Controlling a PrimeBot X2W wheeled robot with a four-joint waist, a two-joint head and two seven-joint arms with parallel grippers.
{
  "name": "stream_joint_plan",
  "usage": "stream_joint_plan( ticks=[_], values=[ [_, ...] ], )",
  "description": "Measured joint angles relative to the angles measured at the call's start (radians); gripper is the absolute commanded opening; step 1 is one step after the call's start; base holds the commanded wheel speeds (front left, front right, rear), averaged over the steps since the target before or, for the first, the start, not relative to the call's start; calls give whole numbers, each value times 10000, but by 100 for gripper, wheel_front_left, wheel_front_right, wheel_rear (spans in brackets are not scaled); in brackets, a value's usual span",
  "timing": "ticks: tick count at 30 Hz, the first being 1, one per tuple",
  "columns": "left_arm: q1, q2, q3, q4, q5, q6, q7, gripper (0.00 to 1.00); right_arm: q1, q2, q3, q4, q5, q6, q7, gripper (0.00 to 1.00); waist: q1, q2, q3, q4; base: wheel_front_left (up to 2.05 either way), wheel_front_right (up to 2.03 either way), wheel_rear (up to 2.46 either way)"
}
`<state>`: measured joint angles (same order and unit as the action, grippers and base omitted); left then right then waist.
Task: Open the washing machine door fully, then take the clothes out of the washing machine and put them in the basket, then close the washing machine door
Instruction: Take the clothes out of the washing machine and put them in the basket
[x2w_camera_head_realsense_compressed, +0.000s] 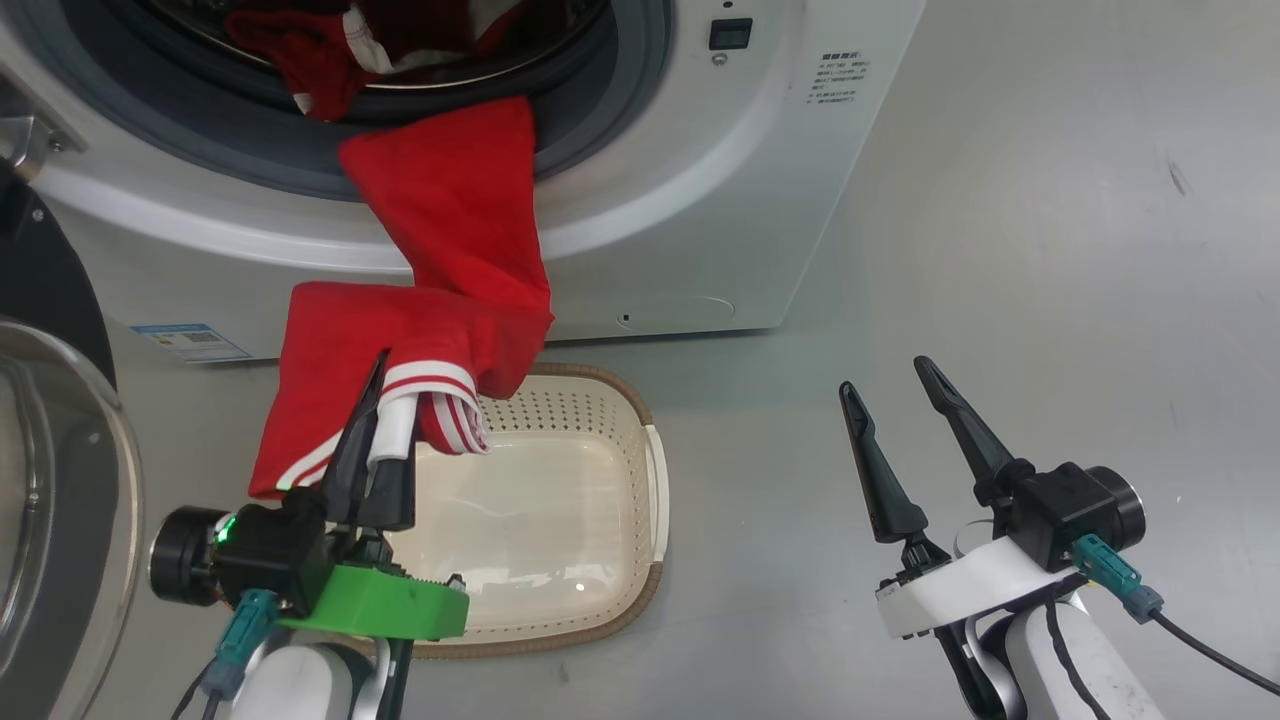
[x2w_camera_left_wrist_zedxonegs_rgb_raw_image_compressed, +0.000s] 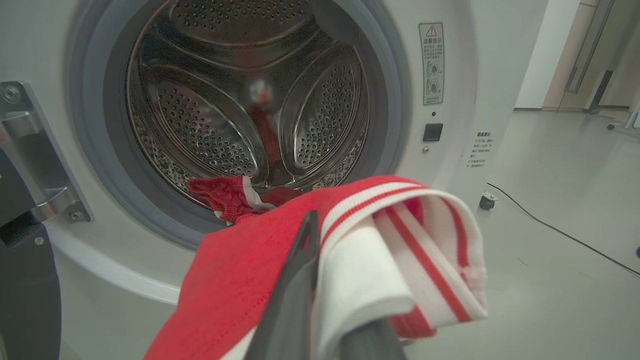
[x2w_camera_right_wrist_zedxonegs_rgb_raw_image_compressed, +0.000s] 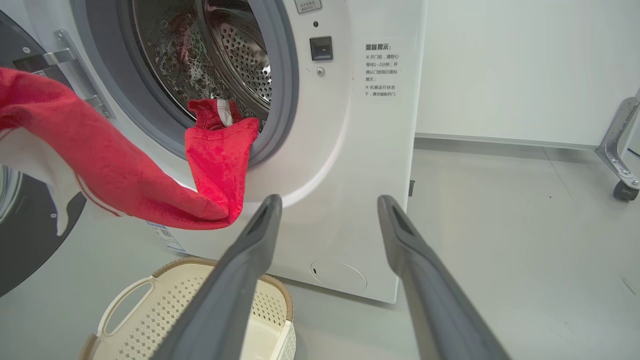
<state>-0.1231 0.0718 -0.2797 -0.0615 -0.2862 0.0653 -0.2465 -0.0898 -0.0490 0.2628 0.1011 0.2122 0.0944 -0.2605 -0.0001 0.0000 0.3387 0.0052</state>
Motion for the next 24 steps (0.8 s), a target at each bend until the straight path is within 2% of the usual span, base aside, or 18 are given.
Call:
stream_joint_plan(
  ticks=[12, 24],
  values=[
    [-60, -25, 59, 2320, -414, -104, 357, 0, -64, 0, 125, -372, 188, -15, 0, 100, 0, 0, 661, -501, 0, 0, 0],
    [-1967, -25, 276, 5311, -677, -372, 1279, 0, -689, -2, 384, -765, 332, -48, 0, 100, 1, 0, 1782, -927, 0, 0, 0]
  ],
)
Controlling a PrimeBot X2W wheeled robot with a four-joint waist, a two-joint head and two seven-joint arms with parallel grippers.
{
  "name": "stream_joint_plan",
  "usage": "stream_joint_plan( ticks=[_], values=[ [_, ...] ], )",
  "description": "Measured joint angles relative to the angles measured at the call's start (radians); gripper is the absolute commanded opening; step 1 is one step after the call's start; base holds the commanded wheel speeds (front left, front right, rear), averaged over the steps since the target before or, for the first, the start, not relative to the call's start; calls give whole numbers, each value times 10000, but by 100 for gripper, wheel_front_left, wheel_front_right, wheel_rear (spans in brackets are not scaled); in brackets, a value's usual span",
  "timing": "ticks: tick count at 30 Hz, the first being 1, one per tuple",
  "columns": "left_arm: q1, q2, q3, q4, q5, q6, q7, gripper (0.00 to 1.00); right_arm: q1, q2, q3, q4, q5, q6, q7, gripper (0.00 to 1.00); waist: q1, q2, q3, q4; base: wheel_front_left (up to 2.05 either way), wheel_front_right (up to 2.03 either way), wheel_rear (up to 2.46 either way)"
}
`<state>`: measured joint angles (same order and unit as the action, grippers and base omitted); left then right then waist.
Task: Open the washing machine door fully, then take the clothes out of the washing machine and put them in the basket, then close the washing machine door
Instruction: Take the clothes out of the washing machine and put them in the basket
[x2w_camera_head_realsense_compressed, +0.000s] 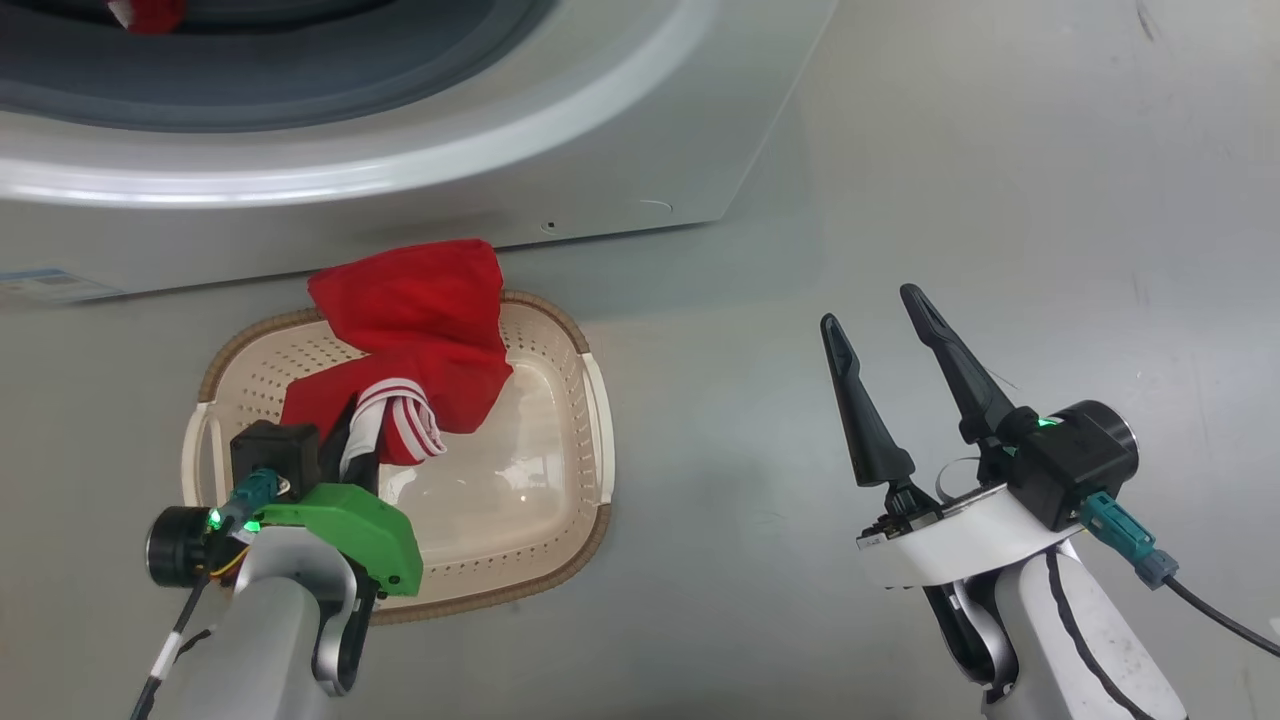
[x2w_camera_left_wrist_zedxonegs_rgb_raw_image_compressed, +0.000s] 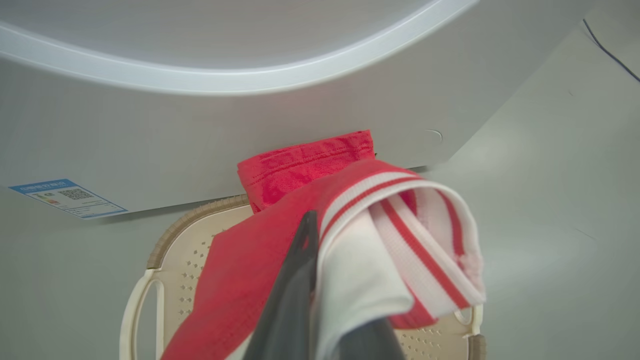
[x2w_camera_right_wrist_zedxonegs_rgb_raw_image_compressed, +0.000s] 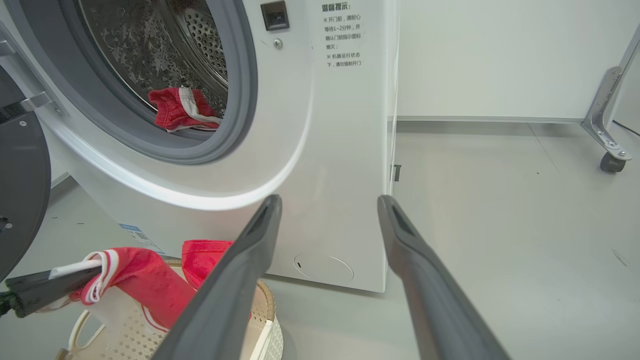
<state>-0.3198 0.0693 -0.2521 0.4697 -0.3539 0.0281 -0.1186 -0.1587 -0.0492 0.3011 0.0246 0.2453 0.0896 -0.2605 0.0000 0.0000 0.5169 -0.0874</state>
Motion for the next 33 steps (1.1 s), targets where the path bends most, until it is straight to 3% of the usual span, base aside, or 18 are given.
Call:
stream_joint_plan(
  ticks=[4, 5, 6, 7, 18, 27, 33],
  values=[
    [-567, 2, 75, 911, -102, -77, 466, 0, -269, 0, 138, -71, 36, 0, 0, 100, 0, 0, 432, -147, 0, 0, 0],
    [-691, -2, 144, 1116, -203, -81, 570, 35, -336, -2, 178, -77, 79, 0, 0, 100, 0, 0, 536, -187, 0, 0, 0],
    [-808, 0, 217, 1310, -326, -81, 612, 60, -407, -2, 211, -79, 107, 0, 0, 100, 0, 0, 637, -230, 0, 0, 0],
    [-925, 2, 284, 1482, -422, -81, 686, 100, -479, 0, 236, -81, 117, 2, 0, 100, 0, 0, 736, -278, 0, 0, 0],
    [-2049, -36, 535, 2698, -512, -69, 405, 100, -792, -4, 127, -33, 217, -59, 0, 100, 0, 0, 1321, -682, 0, 0, 0],
    [-2249, -77, 391, 2980, -226, -151, -1083, 100, -799, -2, -171, 257, 167, -130, 0, 100, 0, 0, 1075, -428, 0, 0, 0],
    [-2248, -199, 357, 2644, -224, -245, -1338, 100, -787, 0, -458, 453, 42, -130, 0, 100, 0, 0, 747, -138, 0, 0, 0]
  ],
)
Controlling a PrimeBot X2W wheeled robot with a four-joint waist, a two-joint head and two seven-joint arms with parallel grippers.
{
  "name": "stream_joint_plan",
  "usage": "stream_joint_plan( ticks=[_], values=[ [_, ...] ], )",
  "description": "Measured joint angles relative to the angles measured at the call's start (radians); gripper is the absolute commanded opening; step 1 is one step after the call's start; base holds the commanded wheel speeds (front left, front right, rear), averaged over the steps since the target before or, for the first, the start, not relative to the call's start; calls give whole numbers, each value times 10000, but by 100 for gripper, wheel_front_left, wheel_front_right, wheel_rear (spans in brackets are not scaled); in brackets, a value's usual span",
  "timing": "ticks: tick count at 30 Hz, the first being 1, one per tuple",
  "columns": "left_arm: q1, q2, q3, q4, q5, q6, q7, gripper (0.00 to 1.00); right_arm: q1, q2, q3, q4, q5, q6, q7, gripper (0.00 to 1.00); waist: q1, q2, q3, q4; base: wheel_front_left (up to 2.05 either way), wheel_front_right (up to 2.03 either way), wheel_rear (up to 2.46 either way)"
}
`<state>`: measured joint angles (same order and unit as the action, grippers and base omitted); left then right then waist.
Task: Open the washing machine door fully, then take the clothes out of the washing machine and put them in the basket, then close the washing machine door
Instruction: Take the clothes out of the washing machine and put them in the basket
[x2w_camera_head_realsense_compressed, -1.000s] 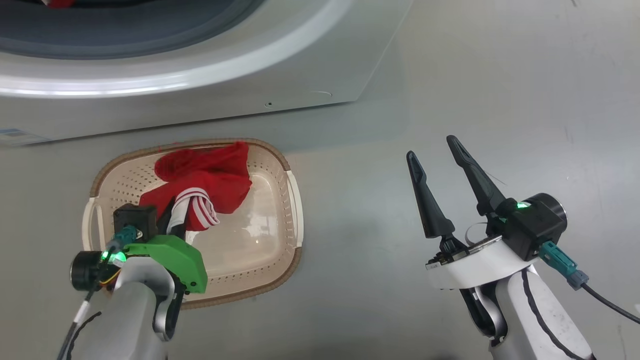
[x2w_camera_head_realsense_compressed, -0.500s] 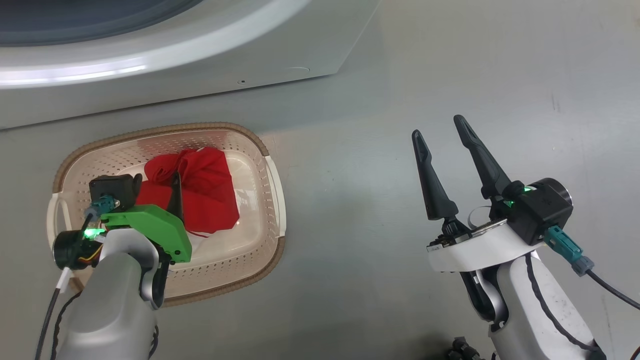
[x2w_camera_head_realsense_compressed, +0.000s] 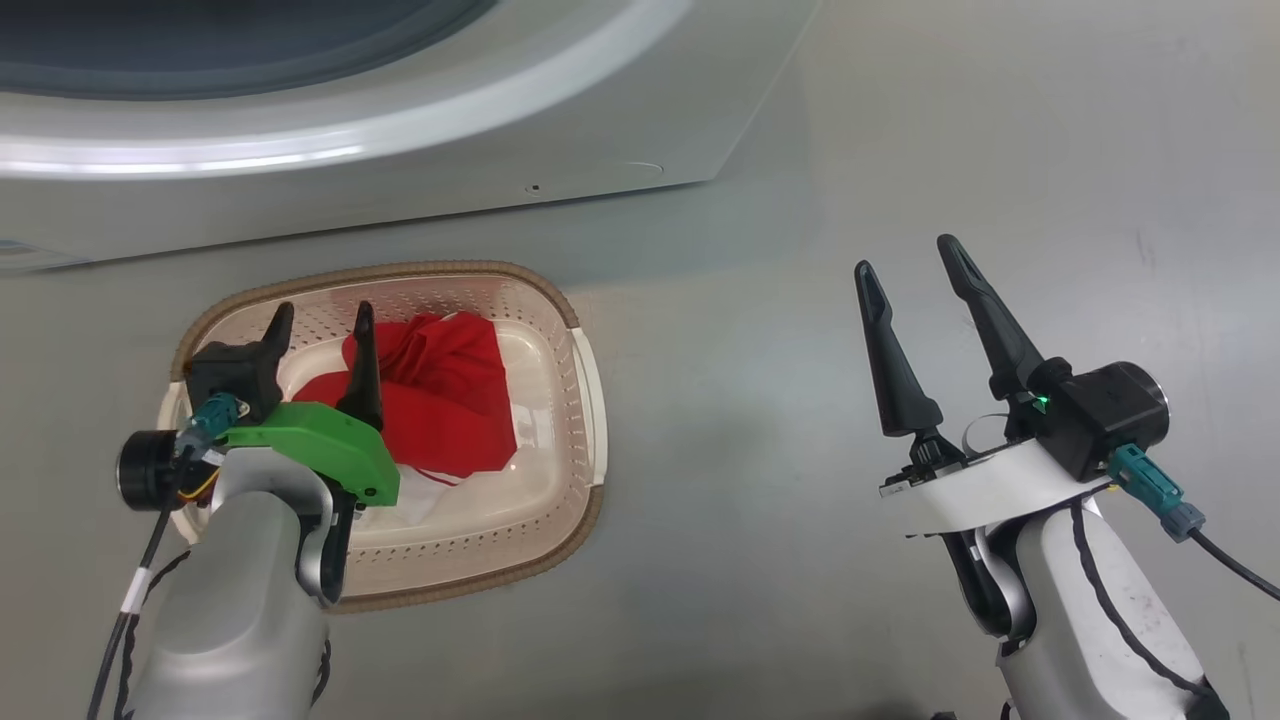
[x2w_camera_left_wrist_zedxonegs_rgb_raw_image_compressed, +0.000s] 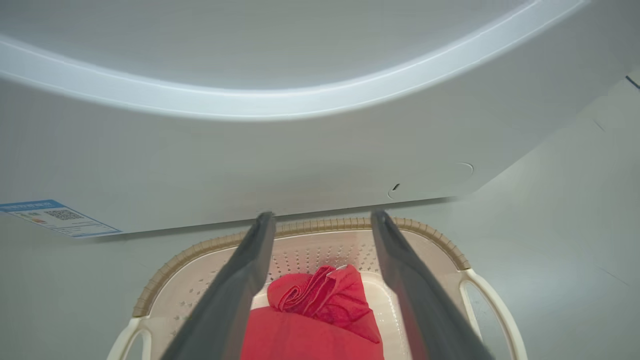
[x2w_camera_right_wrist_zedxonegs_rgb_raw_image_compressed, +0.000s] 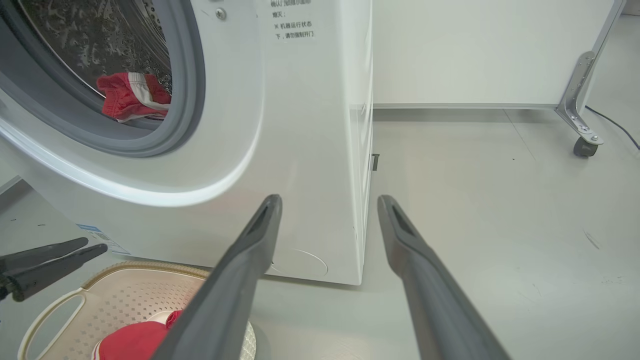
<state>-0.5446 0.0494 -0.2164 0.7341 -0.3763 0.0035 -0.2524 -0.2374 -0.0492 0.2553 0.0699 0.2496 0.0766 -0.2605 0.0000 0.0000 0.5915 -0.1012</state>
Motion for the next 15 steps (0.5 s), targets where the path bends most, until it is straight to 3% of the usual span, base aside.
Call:
stream_joint_plan(
  ticks=[7, 15],
  values=[
    [37, -33, 33, -809, 127, 0, -54, 100, 61, -2, -343, 142, -138, -2, 0, 100, 0, 0, -485, 332, 0, 0, 0],
    [539, -81, 433, -3294, 617, 82, -44, 100, 534, -102, -782, 284, -249, -88, 0, 100, 0, 0, -1338, 775, 0, 0, 0]
  ],
)
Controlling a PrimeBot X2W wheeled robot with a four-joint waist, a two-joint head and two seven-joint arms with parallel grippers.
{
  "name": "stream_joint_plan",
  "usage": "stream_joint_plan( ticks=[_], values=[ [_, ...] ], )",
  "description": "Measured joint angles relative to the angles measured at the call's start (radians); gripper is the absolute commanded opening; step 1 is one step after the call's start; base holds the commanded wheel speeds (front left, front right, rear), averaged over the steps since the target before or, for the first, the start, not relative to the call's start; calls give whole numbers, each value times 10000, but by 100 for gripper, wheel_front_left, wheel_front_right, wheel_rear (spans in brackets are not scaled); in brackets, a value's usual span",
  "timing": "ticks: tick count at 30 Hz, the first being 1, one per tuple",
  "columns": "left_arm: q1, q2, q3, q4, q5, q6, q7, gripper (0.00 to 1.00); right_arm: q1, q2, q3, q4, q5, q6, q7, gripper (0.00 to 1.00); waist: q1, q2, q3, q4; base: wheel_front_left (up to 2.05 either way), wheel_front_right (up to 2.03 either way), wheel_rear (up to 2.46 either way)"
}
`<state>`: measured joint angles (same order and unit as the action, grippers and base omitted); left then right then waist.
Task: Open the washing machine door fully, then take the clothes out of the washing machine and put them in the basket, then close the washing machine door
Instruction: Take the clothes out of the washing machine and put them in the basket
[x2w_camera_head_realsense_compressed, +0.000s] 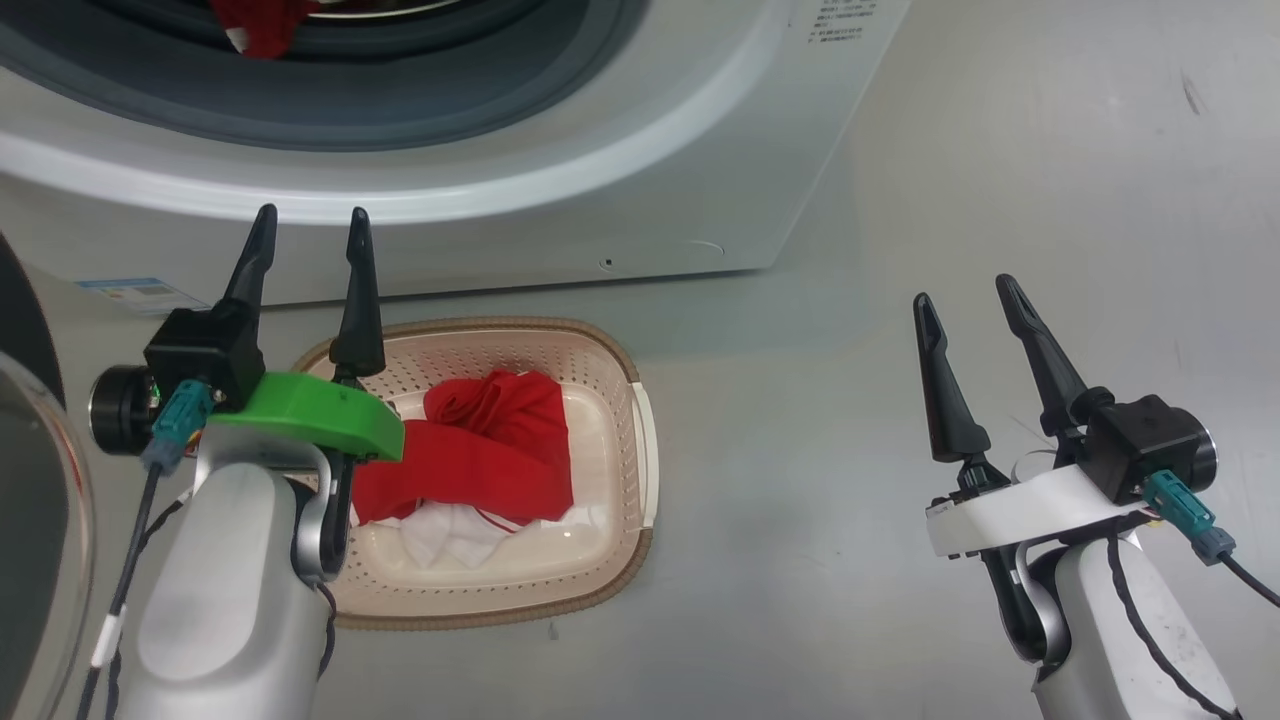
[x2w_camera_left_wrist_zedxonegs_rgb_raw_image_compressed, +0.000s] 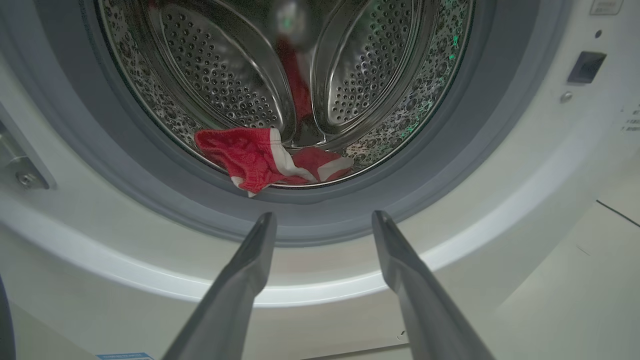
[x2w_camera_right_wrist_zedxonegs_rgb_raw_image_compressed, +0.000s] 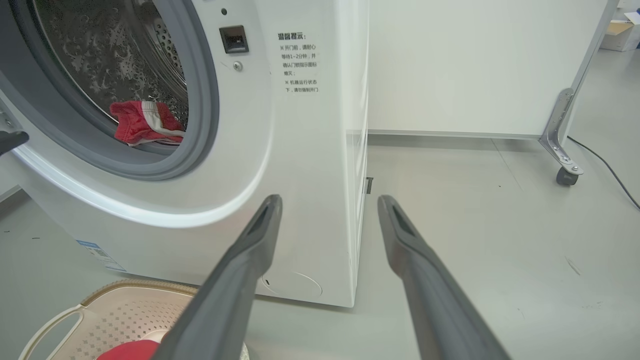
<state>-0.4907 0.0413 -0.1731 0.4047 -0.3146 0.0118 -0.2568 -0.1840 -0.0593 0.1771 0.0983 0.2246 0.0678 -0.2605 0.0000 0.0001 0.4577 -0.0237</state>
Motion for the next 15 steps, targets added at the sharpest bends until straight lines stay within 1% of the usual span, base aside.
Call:
stream_joint_plan(
  ticks=[6, 15],
  values=[
    [1044, -8, 0, -968, 278, 65, 0, 100, 299, -4, -190, 31, -73, -4, 0, 100, 0, 0, -736, 327, 0, 0, 0],
    [2848, -4, 27, -1641, 405, 276, 0, 100, 848, 33, -123, 161, -75, -2, 0, 100, 0, 0, -1927, 664, 0, 0, 0]
  ],
)
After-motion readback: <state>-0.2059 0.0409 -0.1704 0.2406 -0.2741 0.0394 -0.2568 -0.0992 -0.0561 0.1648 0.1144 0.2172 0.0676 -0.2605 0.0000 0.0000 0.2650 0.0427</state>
